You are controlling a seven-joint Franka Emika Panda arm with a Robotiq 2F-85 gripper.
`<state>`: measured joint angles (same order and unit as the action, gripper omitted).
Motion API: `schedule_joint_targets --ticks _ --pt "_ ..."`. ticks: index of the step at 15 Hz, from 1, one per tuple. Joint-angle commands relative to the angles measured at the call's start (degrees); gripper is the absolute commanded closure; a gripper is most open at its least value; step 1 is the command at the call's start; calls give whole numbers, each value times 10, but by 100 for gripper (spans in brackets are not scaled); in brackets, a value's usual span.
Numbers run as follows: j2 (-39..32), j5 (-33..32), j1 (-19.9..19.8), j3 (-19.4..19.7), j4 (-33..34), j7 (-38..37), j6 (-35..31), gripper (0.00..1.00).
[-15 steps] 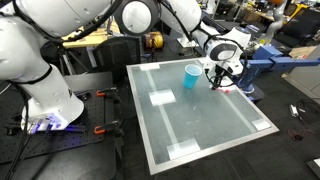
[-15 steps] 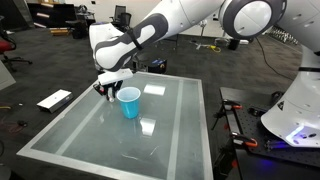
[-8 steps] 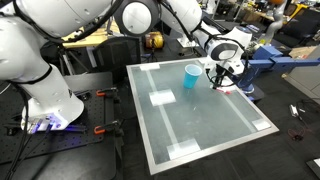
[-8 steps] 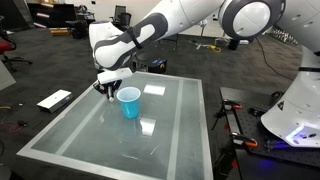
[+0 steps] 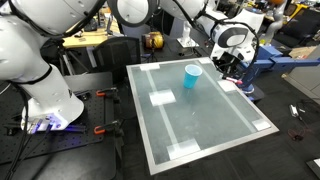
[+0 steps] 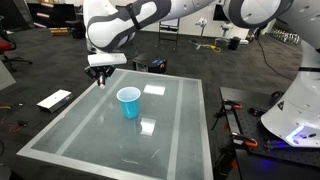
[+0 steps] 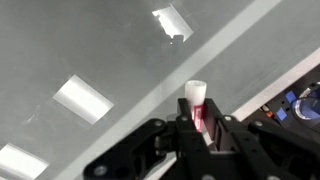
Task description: Pick up the marker from the table and put it in the cup
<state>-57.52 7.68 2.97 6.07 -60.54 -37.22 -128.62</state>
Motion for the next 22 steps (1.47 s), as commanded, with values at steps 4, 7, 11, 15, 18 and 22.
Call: schedule_joint_targets --ticks 4,7,11,15,18,22 --pt "109 -4 4 6 -60 -50 70 95" --pt "155 -5 4 4 -94 -65 106 95" --pt "225 -9 7 7 -173 -88 98 95" --pt "282 5 -6 -9 -247 -58 93 95" --pt "301 6 -6 -9 -278 -58 97 95" --pt "301 12 -10 -16 -286 -49 105 95"
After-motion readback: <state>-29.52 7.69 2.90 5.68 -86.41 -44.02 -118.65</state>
